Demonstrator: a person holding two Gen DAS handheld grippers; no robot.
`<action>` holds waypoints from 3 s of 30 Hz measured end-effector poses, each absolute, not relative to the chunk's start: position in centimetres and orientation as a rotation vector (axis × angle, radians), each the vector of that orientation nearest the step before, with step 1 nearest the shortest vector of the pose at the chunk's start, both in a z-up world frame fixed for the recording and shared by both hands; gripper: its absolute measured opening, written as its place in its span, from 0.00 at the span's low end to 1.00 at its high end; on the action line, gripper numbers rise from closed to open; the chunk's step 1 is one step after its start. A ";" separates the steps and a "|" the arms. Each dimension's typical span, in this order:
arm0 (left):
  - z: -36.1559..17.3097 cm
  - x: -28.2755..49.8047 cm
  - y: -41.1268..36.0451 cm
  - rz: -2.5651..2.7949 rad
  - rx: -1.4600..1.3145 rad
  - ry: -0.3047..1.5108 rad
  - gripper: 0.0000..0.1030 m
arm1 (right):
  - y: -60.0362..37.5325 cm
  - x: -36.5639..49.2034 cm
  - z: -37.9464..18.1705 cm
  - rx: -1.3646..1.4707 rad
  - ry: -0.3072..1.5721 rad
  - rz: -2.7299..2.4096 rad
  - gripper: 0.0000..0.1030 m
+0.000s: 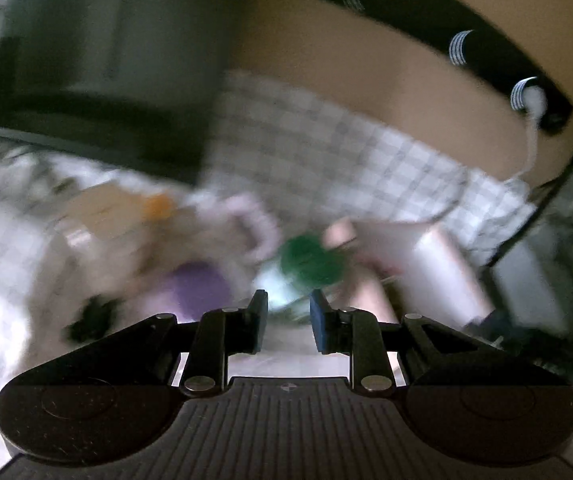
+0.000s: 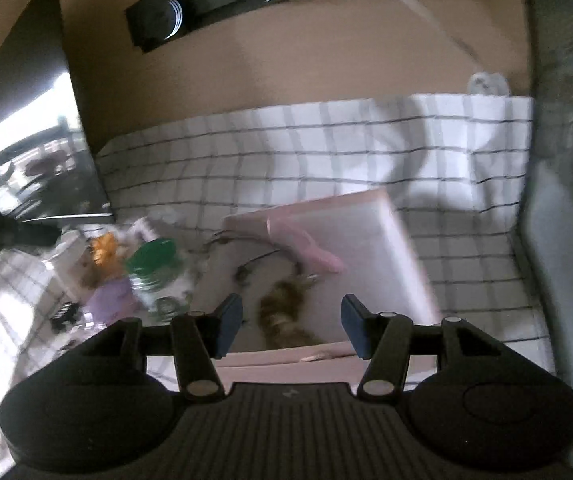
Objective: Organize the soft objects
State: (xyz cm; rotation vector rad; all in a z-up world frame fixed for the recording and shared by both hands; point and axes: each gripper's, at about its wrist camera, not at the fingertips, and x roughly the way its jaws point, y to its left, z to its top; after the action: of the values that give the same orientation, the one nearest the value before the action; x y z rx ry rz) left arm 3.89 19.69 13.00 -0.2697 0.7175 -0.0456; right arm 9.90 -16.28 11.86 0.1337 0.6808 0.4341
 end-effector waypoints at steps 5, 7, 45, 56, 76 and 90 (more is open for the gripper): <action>9.9 -0.4 25.4 0.030 -0.342 0.758 0.25 | -11.1 10.0 12.8 0.047 0.672 0.440 0.53; 9.2 -1.9 26.9 0.031 -0.365 0.758 0.25 | -10.0 11.8 12.9 0.070 0.721 0.435 0.53; 3.8 -6.8 30.9 0.053 -0.510 0.820 0.25 | -5.3 23.9 11.2 0.043 1.010 0.314 0.08; 4.1 -1.9 28.2 0.050 -0.330 0.760 0.25 | -6.6 12.4 13.3 -0.150 0.827 0.422 0.51; 2.7 8.9 32.7 -0.041 -0.090 0.814 0.29 | 3.5 1.2 7.4 -0.209 0.914 0.563 0.57; 1.8 10.5 32.7 -0.180 -0.114 0.875 0.45 | 7.4 0.7 7.2 -0.193 0.907 0.554 0.58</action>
State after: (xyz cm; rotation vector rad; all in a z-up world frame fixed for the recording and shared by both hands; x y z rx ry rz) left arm 10.47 32.71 1.77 -0.1143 0.8753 -0.1804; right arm 0.75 7.41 7.19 -0.1930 0.9070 0.5538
